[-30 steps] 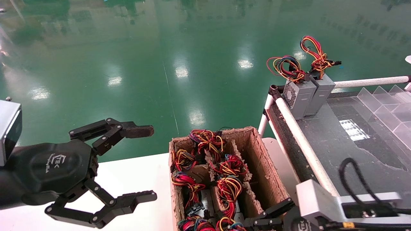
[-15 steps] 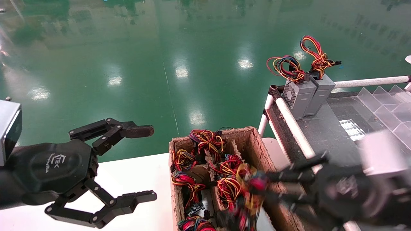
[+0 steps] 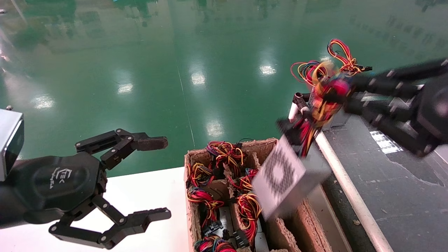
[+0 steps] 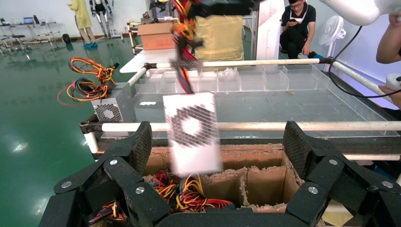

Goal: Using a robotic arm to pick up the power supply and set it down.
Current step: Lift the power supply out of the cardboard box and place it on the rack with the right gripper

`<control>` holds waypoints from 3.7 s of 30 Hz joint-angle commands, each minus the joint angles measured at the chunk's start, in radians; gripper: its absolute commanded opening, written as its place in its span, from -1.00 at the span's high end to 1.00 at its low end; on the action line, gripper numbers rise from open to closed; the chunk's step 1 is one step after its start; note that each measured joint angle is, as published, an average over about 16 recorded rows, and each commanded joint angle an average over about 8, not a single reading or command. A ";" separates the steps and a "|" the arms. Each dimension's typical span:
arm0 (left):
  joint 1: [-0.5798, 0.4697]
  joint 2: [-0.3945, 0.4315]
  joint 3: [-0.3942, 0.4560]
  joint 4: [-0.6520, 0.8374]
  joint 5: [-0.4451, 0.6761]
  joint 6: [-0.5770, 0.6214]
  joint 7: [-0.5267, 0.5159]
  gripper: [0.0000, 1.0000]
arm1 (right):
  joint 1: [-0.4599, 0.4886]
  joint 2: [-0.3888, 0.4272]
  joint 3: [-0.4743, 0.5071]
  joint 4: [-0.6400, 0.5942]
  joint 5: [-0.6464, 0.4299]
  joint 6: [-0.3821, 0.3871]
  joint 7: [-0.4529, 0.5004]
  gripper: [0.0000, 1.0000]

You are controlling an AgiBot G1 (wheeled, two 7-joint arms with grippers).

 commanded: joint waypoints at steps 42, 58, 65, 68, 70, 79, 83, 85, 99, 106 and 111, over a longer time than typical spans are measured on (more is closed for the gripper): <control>0.000 0.000 0.000 0.000 0.000 0.000 0.000 -1.00 | 0.503 -0.233 -0.124 -0.982 -0.506 0.217 -0.544 1.00; 0.000 0.000 0.000 0.000 0.000 0.000 0.000 -1.00 | 0.634 -0.438 -0.155 -1.191 -0.576 0.526 -0.623 1.00; 0.000 0.000 0.000 0.000 0.000 0.000 0.000 -1.00 | 0.653 -0.481 -0.166 -1.223 -0.593 0.571 -0.646 1.00; 0.000 0.000 0.000 0.000 0.000 0.000 0.000 -1.00 | 0.658 -0.497 -0.168 -1.234 -0.596 0.593 -0.653 1.00; 0.000 0.000 0.000 0.000 0.000 0.000 0.000 -1.00 | 0.660 -0.508 -0.169 -1.240 -0.598 0.606 -0.655 1.00; 0.000 0.000 0.000 0.000 0.000 0.000 0.000 -1.00 | 0.664 -0.560 -0.172 -1.253 -0.602 0.637 -0.665 1.00; 0.000 0.000 0.000 0.000 0.000 0.000 0.000 -1.00 | 0.664 -0.586 -0.176 -1.253 -0.608 0.659 -0.676 1.00; 0.000 0.000 0.000 0.000 0.000 0.000 0.000 -1.00 | 0.664 -0.599 -0.179 -1.252 -0.612 0.674 -0.684 1.00; 0.000 0.000 0.000 0.000 0.000 0.000 0.000 -1.00 | 0.645 -0.669 -0.181 -1.251 -0.615 0.743 -0.743 0.95; 0.000 0.000 0.000 0.000 0.000 0.000 0.000 -1.00 | 0.628 -0.673 -0.178 -1.255 -0.611 0.749 -0.764 -0.78; 0.000 0.000 0.000 0.000 0.000 0.000 0.000 -1.00 | 0.630 -0.669 -0.172 -1.257 -0.602 0.747 -0.768 -1.00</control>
